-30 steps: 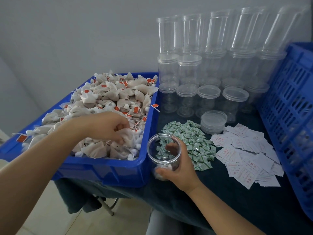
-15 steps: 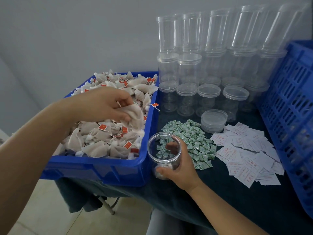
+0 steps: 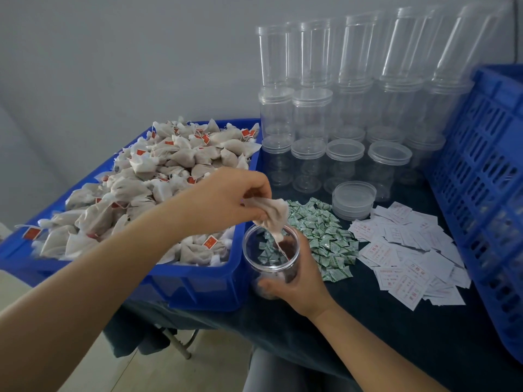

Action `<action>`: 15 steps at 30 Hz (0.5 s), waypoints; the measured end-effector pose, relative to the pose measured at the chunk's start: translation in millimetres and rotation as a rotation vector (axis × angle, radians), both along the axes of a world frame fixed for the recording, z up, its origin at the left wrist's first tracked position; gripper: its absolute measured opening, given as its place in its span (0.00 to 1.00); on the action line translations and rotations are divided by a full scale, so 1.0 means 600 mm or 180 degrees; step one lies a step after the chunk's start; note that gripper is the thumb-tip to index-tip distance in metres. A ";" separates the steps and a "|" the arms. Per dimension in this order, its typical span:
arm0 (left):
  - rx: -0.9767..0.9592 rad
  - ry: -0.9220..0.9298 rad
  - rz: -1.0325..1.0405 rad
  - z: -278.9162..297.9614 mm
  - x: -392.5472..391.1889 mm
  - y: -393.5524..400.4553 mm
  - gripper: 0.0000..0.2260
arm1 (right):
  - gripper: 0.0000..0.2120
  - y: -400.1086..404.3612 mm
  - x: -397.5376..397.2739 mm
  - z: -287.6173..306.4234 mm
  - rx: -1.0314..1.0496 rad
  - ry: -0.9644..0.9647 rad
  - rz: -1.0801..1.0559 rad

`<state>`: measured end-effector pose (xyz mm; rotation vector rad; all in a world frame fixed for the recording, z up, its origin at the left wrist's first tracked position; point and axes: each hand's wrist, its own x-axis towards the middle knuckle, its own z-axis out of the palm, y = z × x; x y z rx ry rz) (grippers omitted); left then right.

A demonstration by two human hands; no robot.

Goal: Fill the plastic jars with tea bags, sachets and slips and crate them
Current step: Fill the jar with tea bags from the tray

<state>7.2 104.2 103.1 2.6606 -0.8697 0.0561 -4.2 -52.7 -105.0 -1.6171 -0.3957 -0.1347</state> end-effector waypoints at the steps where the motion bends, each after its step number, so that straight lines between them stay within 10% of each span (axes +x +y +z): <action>1: 0.0091 -0.0083 -0.0031 -0.007 0.000 -0.004 0.09 | 0.45 0.001 0.000 0.001 0.0030 -0.0006 0.0005; 15: 0.1554 -0.0721 -0.0371 -0.099 -0.011 -0.059 0.06 | 0.45 0.001 -0.003 0.005 0.0117 -0.0042 0.0000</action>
